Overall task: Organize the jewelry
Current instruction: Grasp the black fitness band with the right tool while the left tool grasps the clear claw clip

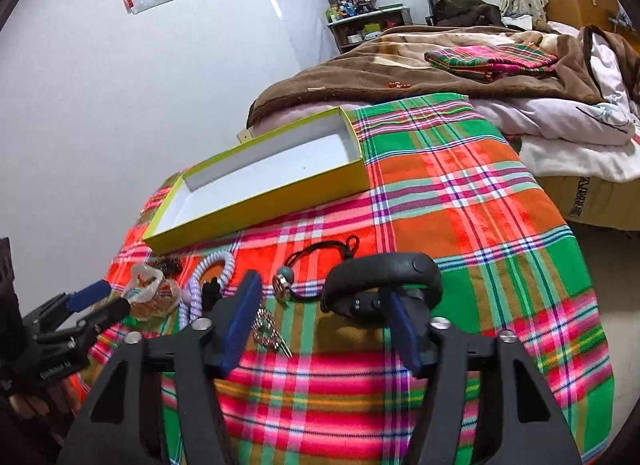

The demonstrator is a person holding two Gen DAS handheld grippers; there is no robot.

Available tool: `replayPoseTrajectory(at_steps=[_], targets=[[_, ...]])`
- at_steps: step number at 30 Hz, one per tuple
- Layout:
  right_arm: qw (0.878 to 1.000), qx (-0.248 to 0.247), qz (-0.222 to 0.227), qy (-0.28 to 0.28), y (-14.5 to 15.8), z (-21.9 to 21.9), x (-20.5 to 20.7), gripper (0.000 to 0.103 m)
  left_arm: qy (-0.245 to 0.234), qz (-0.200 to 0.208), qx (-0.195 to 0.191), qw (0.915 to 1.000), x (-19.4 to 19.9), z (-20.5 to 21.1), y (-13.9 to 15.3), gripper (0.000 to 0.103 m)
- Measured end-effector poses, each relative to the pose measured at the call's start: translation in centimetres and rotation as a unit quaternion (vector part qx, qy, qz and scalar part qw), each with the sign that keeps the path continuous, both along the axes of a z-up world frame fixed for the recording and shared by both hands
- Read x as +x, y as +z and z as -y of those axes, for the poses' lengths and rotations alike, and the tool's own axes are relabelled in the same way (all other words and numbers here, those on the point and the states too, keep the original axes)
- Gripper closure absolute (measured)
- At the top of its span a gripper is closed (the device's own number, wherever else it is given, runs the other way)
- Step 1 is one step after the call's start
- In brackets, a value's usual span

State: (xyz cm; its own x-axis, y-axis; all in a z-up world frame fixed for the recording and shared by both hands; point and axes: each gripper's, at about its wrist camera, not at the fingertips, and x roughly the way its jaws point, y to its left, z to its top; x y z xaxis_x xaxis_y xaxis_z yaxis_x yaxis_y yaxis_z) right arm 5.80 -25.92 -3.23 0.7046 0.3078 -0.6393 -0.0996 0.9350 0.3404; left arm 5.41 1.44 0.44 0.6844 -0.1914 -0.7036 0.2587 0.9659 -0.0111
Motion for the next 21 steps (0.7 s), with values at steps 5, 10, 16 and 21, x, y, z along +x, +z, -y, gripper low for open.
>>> replayPoseTrajectory(at_steps=[5, 10, 16, 21], targets=[[1.000, -0.001, 0.000, -0.004, 0.0, 0.0, 0.6, 0.059, -0.018, -0.005, 0.020, 0.9996, 0.4, 0.6, -0.3, 0.039], [1.000, -0.003, 0.004, -0.015, 0.1, 0.4, 0.8, 0.078, -0.035, -0.025, 0.034, 0.9985, 0.8, 1.1, -1.0, 0.055], [1.000, 0.000, 0.008, -0.018, 0.3, 0.8, 1.1, 0.085, -0.057, -0.030, 0.056, 0.9964, 0.8, 2.1, -1.0, 0.066], [1.000, -0.002, 0.019, -0.011, 0.7, 1.0, 1.2, 0.095, -0.056, -0.039, 0.065, 0.9956, 1.0, 2.3, -1.0, 0.076]])
